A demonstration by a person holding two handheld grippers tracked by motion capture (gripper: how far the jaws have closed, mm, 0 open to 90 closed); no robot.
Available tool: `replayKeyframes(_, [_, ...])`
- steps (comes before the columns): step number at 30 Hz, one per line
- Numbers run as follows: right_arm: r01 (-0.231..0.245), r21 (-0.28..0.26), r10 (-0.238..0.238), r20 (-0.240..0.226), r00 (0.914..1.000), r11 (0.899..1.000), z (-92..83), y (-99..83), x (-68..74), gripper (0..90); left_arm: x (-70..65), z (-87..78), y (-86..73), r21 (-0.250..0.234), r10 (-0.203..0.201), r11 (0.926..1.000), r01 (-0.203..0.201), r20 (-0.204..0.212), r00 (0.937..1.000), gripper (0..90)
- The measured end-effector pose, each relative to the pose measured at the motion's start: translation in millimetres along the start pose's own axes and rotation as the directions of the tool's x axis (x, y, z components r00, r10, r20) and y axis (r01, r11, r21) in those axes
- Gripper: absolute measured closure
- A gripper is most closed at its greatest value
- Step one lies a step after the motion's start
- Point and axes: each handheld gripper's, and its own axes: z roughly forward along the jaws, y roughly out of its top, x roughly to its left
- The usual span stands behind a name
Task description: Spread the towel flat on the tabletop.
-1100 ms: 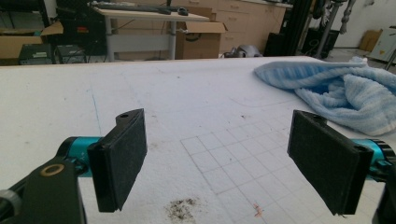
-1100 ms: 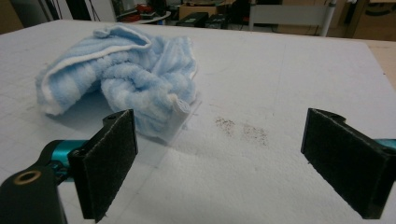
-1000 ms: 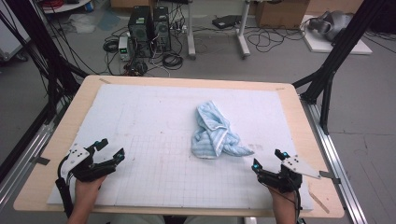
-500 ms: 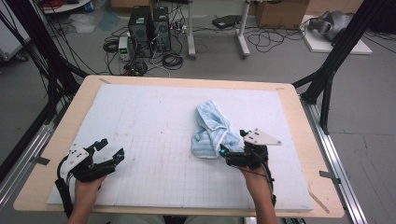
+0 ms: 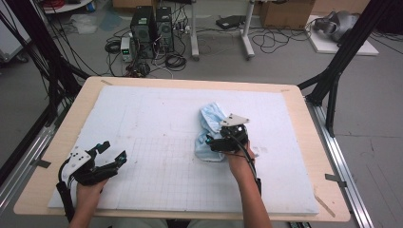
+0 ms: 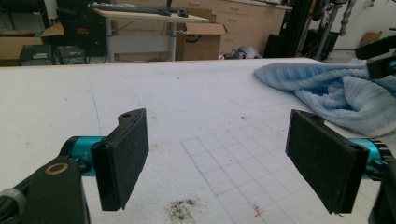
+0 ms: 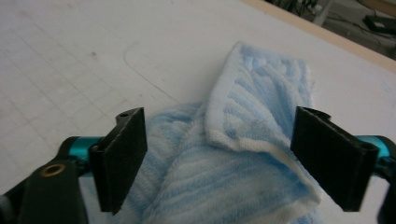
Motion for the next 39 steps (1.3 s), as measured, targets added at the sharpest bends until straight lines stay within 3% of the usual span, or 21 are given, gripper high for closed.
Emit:
replayKeyframes(3, [0.018,0.052,-0.020,0.030,0.9993,0.999,9.7,1.6,0.0,27.2,-0.1,0.2,-0.1,-0.004,0.003,1.0000,-0.003,0.000,1.0000,21.7])
replayKeyframes(5, [-0.018,0.129,0.014,0.030,0.9994,0.991,21.2,-2.4,-3.6,39.3,0.0,0.2,-0.1,-0.003,0.002,1.0000,-0.002,0.001,1.0000,21.7])
replayKeyframes(6, [-0.018,0.129,0.014,0.030,0.9994,0.991,21.2,-2.4,-3.6,39.3,0.0,0.2,-0.1,-0.003,0.002,1.0000,-0.002,0.001,1.0000,21.7])
replayKeyframes(9, [-0.035,0.148,0.040,-0.031,0.9987,0.988,22.2,-4.3,-0.4,62.7,0.0,0.0,0.0,0.000,0.000,1.0000,0.000,0.001,1.0000,21.7])
replayKeyframes(12, [-0.030,0.128,0.042,-0.086,0.9954,0.991,18.5,-2.1,5.8,71.4,-0.5,0.2,-0.2,-0.005,0.001,1.0000,-0.001,0.000,1.0000,21.7])
replayKeyframes(13, [-0.034,0.109,0.048,-0.133,0.9899,0.993,16.9,-0.7,8.4,72.4,-0.5,0.2,-0.2,-0.005,0.001,1.0000,-0.001,0.000,1.0000,21.7])
replayKeyframes(14, [-0.034,0.109,0.048,-0.133,0.9899,0.993,16.9,-0.7,8.4,72.4,-0.5,0.1,-0.2,-0.004,0.002,1.0000,-0.002,0.001,1.0000,21.7])
replayKeyframes(15, [-0.038,0.100,0.054,-0.160,0.9857,0.994,15.8,0.3,10.9,72.8,-0.7,0.2,-0.2,-0.004,0.001,1.0000,-0.001,-0.001,1.0000,21.7])
replayKeyframes(16, [-0.024,0.063,0.038,-0.238,0.9705,0.998,13.8,3.6,19.0,73.0,-0.3,0.1,-0.2,-0.003,0.002,1.0000,-0.002,0.000,1.0000,21.7])
replayKeyframes(17, [-0.024,0.063,0.038,-0.238,0.9705,0.998,13.8,3.6,19.0,73.0,-0.2,0.1,-0.2,-0.003,0.003,1.0000,-0.003,-0.001,1.0000,21.7])
replayKeyframes(18, [-0.022,0.026,0.029,-0.316,0.9482,0.999,11.5,8.4,29.0,72.8,-0.1,0.2,-0.2,-0.003,0.003,1.0000,-0.003,-0.001,1.0000,21.7])
replayKeyframes(19, [-0.022,0.026,0.029,-0.316,0.9482,0.999,11.5,8.4,29.0,72.8,-0.1,0.2,-0.2,-0.003,0.003,1.0000,-0.003,-0.001,1.0000,21.7])
replayKeyframes(20, [-0.039,-0.011,0.032,-0.373,0.9272,0.999,10.2,12.5,35.6,72.5,-0.2,0.2,-0.1,-0.003,0.003,1.0000,-0.003,-0.001,1.0000,21.7])
replayKeyframes(21, [-0.048,-0.021,0.036,-0.392,0.9193,0.999,9.4,13.9,37.5,72.5,-0.2,0.2,-0.1,-0.003,0.003,1.0000,-0.003,-0.001,1.0000,21.7])
replayKeyframes(22, [-0.048,-0.021,0.036,-0.392,0.9193,0.999,9.4,13.9,37.5,72.5,-0.1,0.1,-0.1,-0.003,0.003,1.0000,-0.003,-0.001,1.0000,21.7])
replayKeyframes(23, [-0.061,-0.061,0.029,-0.424,0.9051,0.996,7.2,17.0,40.7,72.5,-0.2,0.2,-0.1,-0.003,0.003,1.0000,-0.003,-0.001,1.0000,21.7])
replayKeyframes(26, [-0.089,-0.083,0.043,-0.444,0.8951,0.993,1.5,18.0,38.3,72.2,-0.1,0.3,-0.2,-0.003,0.002,1.0000,-0.002,-0.001,1.0000,21.7])
replayKeyframes(32, [-0.123,-0.127,0.058,-0.423,0.9042,0.984,-18.0,13.8,22.6,72.3,-0.3,0.4,-0.1,-0.002,0.002,1.0000,-0.002,-0.003,1.0000,21.7])
replayKeyframes(35, [-0.151,-0.163,0.080,-0.375,0.9235,0.975,-35.6,6.6,4.3,72.3,-0.4,0.6,-0.1,-0.002,0.002,1.0000,-0.002,-0.003,1.0000,22.0])
replayKeyframes(36, [-0.151,-0.163,0.080,-0.375,0.9235,0.975,-35.6,6.6,4.3,72.3,-0.5,0.6,-0.1,-0.001,0.002,1.0000,-0.002,-0.003,1.0000,22.0])
replayKeyframes(39, [-0.198,-0.190,0.132,-0.313,0.9406,0.962,-52.4,-2.3,-15.0,72.4,-0.4,0.6,0.0,0.002,0.002,1.0000,-0.002,-0.003,1.0000,22.0])
